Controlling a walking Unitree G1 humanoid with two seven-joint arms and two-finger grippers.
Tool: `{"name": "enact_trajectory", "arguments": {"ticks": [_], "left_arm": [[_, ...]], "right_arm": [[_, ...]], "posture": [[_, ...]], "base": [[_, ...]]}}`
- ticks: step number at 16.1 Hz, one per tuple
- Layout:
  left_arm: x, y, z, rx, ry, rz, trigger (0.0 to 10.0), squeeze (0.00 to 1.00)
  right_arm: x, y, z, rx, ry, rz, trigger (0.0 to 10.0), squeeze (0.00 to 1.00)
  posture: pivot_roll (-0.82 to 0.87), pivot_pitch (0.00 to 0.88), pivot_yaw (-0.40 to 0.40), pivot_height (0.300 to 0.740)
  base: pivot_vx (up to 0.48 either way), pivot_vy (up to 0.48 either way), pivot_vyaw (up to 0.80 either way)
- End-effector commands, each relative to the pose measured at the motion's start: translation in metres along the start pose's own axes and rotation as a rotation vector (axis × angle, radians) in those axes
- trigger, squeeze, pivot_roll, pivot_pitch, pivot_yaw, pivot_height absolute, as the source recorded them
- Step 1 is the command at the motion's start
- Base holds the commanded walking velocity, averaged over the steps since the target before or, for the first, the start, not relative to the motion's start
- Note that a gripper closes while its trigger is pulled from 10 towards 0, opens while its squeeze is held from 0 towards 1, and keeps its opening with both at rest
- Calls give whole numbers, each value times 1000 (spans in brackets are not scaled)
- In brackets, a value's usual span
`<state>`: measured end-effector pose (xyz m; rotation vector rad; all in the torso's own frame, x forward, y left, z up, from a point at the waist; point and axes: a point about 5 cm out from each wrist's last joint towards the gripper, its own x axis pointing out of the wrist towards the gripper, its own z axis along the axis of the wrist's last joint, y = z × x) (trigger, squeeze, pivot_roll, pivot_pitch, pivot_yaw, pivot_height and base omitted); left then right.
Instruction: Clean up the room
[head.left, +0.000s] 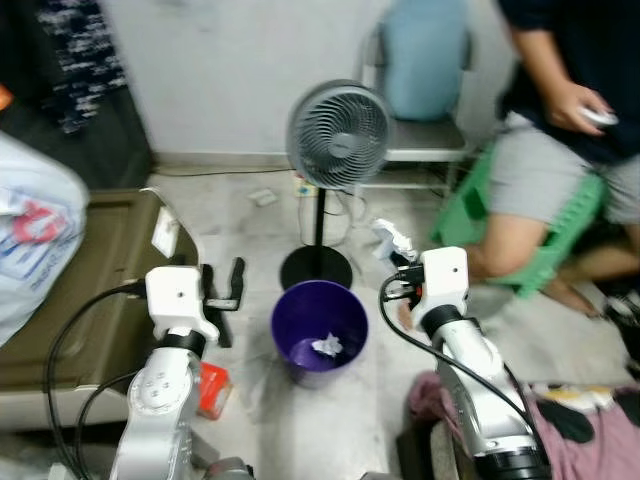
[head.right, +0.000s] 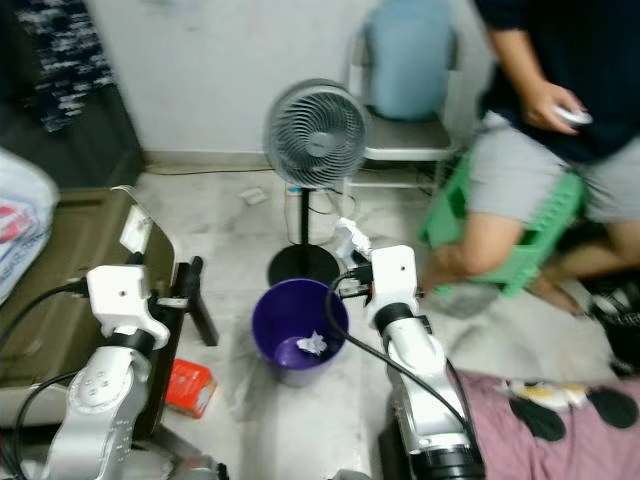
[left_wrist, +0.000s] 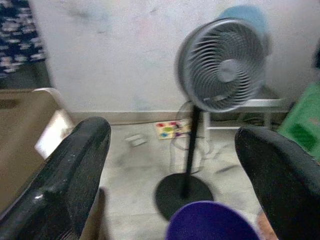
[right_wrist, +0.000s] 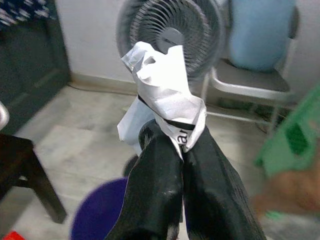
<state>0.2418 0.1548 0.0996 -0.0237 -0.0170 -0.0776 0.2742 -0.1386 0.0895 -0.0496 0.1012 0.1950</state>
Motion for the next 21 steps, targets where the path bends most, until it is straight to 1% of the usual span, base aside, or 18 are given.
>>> {"name": "enact_trajectory", "arguments": {"ticks": [1,9,21], "left_arm": [[-1,2,-1,-4,1,1,10000,0],[-1,-2,1,-16,-11,-29,10000,0],[1,-3,1,-14,-11,-42,10000,0]], "right_arm": [[1,-1,1,7,1,0,10000,0],[1,-1,0,8,9,-1,10000,0],[4,-2,0,3,12,-5,10000,0]], "posture": [[51,0,-44,740],[49,0,-43,740],[47,0,-42,740]], "base": [[0,0,0],[0,0,0],[331,0,0]]}}
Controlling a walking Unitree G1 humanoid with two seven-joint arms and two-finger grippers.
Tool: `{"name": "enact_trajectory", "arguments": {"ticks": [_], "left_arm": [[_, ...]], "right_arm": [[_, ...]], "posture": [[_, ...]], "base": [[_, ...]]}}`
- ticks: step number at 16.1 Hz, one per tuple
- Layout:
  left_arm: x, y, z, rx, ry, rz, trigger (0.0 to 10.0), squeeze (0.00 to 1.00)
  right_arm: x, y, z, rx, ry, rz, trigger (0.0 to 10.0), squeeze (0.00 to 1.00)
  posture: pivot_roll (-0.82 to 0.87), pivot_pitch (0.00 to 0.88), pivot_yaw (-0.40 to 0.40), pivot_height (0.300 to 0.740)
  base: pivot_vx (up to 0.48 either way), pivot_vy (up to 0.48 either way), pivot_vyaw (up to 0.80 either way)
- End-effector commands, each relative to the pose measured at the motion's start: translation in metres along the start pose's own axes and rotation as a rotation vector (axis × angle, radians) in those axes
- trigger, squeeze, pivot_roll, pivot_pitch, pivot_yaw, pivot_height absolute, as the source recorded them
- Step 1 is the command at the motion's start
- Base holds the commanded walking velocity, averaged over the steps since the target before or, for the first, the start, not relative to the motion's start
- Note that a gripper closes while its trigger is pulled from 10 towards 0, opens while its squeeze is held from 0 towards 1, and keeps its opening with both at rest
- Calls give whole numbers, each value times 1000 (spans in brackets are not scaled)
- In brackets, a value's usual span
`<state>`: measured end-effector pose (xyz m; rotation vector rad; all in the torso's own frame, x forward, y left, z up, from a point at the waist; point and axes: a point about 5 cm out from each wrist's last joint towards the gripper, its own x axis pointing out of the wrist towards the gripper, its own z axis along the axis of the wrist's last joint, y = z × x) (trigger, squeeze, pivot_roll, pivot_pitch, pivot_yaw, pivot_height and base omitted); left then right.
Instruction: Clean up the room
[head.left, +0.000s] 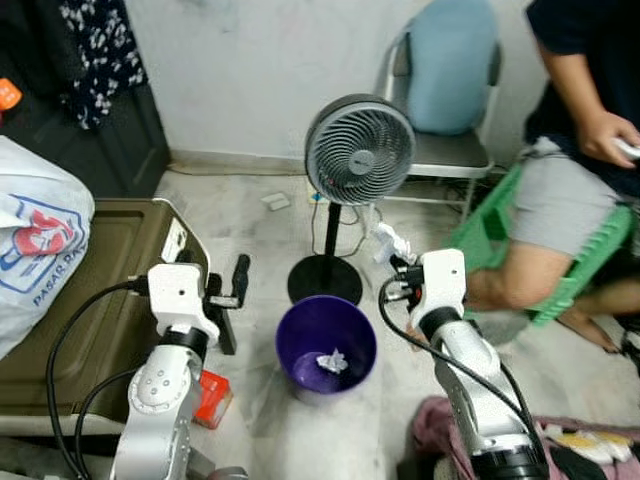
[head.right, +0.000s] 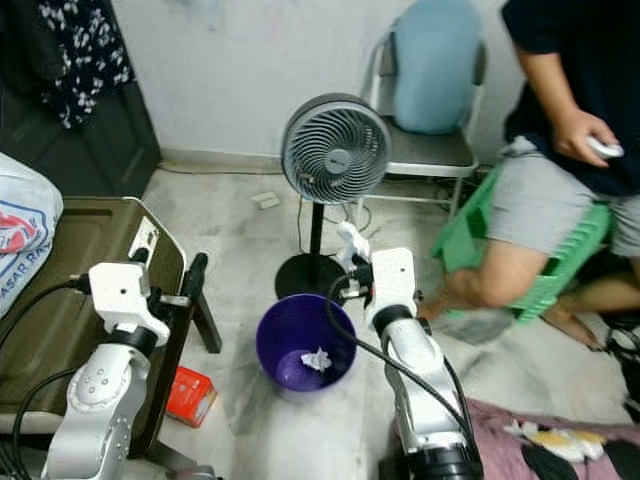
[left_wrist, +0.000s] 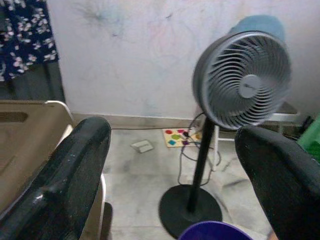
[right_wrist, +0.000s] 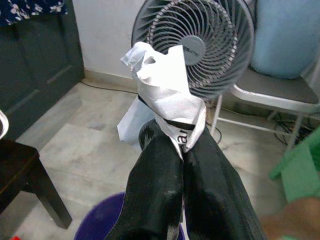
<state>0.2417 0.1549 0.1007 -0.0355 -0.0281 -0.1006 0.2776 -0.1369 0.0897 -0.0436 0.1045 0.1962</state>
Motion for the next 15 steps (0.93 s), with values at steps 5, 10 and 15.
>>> {"name": "enact_trajectory", "arguments": {"ticks": [5,10,15], "left_arm": [[2,-3,0,0,2,-23,10000,0],[2,-3,-1,3,9,-24,10000,0],[3,-5,-2,8,11,-56,10000,0]], "right_arm": [[1,-3,-1,-2,9,-9,10000,0],[1,-3,-1,-2,10,-10,10000,0],[7,2,-1,22,12,-2,10000,0]], "posture": [[49,0,-41,740],[50,0,-41,740],[69,0,-49,740]], "base": [[345,0,0],[329,0,0],[0,0,0]]}}
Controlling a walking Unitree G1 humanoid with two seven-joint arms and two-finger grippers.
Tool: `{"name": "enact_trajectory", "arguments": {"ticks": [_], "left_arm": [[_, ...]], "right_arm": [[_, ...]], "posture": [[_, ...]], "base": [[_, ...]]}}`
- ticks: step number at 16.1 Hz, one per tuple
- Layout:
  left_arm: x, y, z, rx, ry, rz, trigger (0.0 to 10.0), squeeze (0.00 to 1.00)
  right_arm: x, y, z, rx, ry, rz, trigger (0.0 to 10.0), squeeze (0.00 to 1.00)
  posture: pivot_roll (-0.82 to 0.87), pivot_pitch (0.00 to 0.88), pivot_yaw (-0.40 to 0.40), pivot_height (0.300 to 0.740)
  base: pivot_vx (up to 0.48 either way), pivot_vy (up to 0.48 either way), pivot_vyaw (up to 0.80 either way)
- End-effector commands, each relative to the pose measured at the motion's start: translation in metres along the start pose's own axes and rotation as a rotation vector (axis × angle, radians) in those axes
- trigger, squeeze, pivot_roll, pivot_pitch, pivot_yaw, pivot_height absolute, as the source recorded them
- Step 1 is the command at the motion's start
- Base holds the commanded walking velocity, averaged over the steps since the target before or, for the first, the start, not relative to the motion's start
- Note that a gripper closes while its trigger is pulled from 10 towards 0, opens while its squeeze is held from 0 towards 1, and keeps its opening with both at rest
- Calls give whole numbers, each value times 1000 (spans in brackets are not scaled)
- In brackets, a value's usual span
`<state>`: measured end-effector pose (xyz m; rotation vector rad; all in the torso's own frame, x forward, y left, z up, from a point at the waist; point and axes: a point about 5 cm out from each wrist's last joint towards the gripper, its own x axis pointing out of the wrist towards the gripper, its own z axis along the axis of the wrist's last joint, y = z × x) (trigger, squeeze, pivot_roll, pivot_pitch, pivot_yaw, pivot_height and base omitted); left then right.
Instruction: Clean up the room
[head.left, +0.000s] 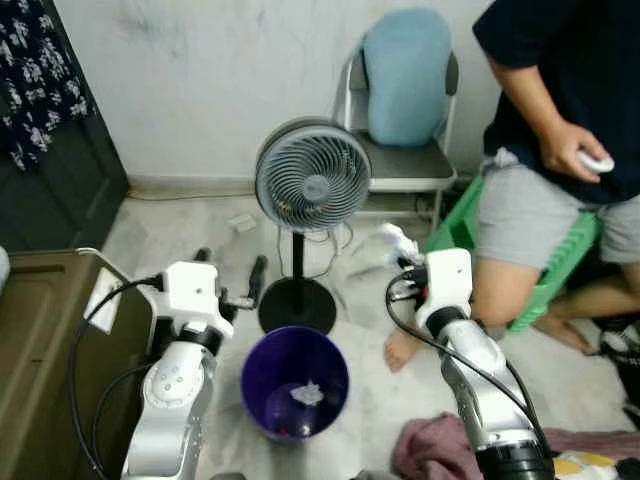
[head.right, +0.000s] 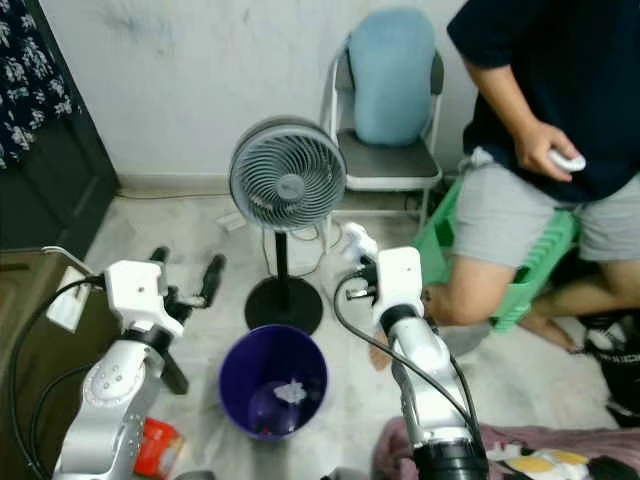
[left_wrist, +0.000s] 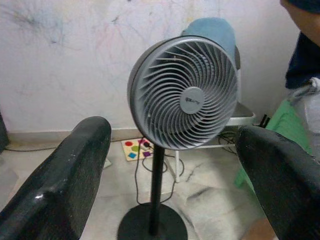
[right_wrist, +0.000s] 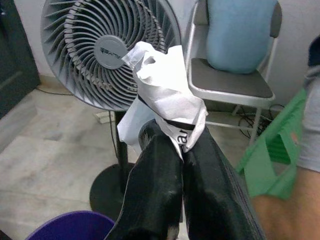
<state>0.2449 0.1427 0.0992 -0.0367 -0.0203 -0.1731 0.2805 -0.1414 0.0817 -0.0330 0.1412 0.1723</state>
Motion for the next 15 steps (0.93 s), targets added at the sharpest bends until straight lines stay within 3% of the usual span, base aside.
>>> {"name": "enact_trajectory", "arguments": {"ticks": [1,4,6,8,13,15], "left_arm": [[-3,5,1,27,0,-14,10000,0],[-6,12,3,141,0,-92,10000,0],[-5,23,5,163,0,-73,10000,0],[-4,29,6,168,-3,-47,10000,0],[1,29,18,227,-40,-104,10000,0],[-3,19,35,259,-79,-158,10000,0]], "right_arm": [[7,7,7,20,-15,4,10000,0],[20,7,4,35,28,-47,10000,0],[28,10,7,44,21,-46,10000,0],[35,16,12,12,10,-45,10000,0],[49,28,3,68,93,-53,10000,0],[52,32,-9,65,169,-68,10000,0]], "posture": [[88,0,-56,740],[115,0,-61,740],[122,0,-59,740],[119,0,-53,740],[146,0,-67,740],[191,0,-93,740]], "base": [[0,0,0],[0,0,0],[0,0,0],[0,0,800],[0,0,0],[0,0,0]]}}
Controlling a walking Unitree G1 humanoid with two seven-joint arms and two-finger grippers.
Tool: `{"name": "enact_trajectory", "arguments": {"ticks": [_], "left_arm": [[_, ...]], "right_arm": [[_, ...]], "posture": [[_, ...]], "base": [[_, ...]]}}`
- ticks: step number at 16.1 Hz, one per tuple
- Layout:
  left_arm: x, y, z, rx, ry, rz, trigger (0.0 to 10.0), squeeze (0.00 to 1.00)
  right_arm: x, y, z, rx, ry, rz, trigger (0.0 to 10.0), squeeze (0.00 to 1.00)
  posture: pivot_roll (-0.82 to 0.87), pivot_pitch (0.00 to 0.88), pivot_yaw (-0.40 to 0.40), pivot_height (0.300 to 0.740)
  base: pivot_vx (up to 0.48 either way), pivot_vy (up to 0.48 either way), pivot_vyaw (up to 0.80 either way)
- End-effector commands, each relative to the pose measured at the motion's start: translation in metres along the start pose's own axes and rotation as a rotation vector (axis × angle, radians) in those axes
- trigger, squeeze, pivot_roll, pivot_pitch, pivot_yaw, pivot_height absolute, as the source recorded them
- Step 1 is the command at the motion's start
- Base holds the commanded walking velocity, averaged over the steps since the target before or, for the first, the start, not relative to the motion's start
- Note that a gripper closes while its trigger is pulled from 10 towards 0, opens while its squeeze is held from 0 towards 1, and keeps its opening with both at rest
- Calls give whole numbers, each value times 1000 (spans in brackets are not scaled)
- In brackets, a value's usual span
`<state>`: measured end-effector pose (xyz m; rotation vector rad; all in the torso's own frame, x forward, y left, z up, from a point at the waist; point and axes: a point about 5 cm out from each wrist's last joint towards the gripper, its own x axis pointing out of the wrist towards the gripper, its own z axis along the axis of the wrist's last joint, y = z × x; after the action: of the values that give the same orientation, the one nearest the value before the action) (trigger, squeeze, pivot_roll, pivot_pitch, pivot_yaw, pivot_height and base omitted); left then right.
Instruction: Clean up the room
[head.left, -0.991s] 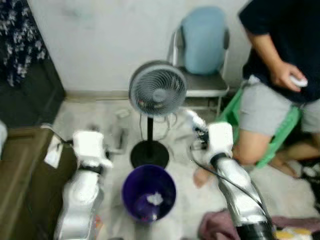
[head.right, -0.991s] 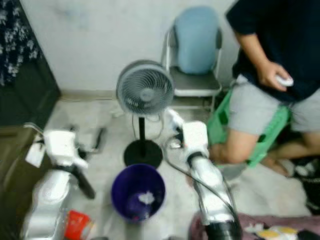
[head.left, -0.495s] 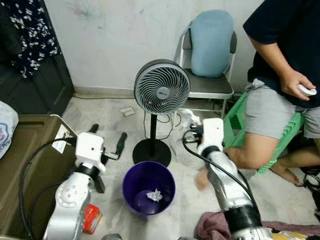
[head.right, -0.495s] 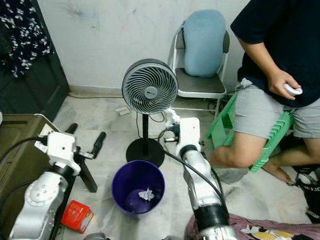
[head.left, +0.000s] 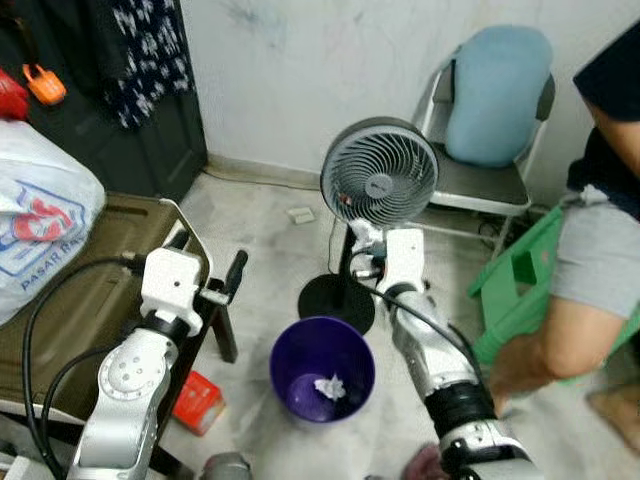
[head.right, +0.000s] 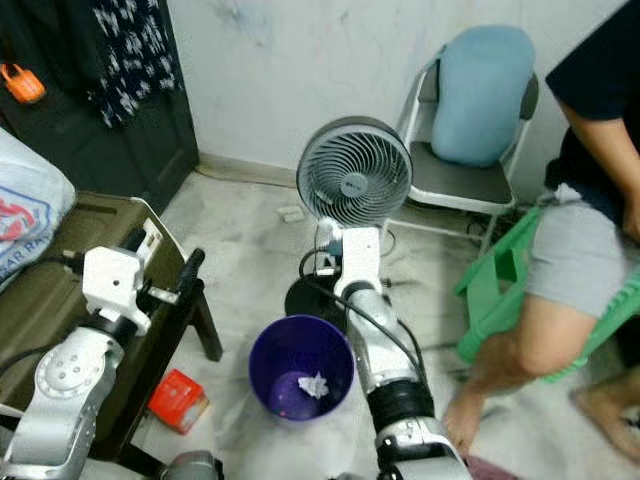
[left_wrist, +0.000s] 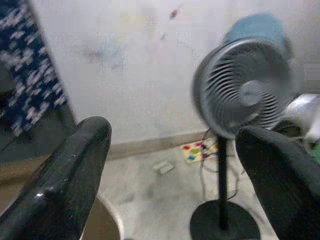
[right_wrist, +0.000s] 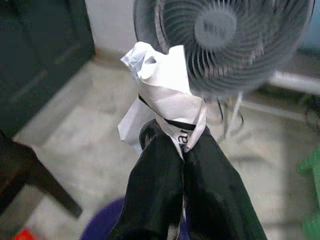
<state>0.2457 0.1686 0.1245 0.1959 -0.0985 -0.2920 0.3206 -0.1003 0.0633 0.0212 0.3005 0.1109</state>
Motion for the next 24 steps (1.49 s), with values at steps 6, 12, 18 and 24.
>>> {"name": "enact_trajectory", "arguments": {"ticks": [6,12,18,24], "left_arm": [[-27,-20,13,-8,7,-81,10000,0],[-44,-33,20,-30,38,-140,10000,0],[-81,-10,24,25,162,-108,10000,0],[-88,-22,30,-15,198,-139,10000,0]], "right_arm": [[7,9,-16,-22,119,-48,10000,0],[1,-3,-49,-58,221,-162,10000,0],[-6,-12,-70,-81,283,-226,10000,0],[-4,-14,-62,-151,193,-263,10000,0]], "posture": [[213,99,-88,740],[254,213,-28,740],[307,300,17,740],[316,318,42,740]], "base": [[0,0,0],[0,0,0],[0,0,0],[0,0,0]]}}
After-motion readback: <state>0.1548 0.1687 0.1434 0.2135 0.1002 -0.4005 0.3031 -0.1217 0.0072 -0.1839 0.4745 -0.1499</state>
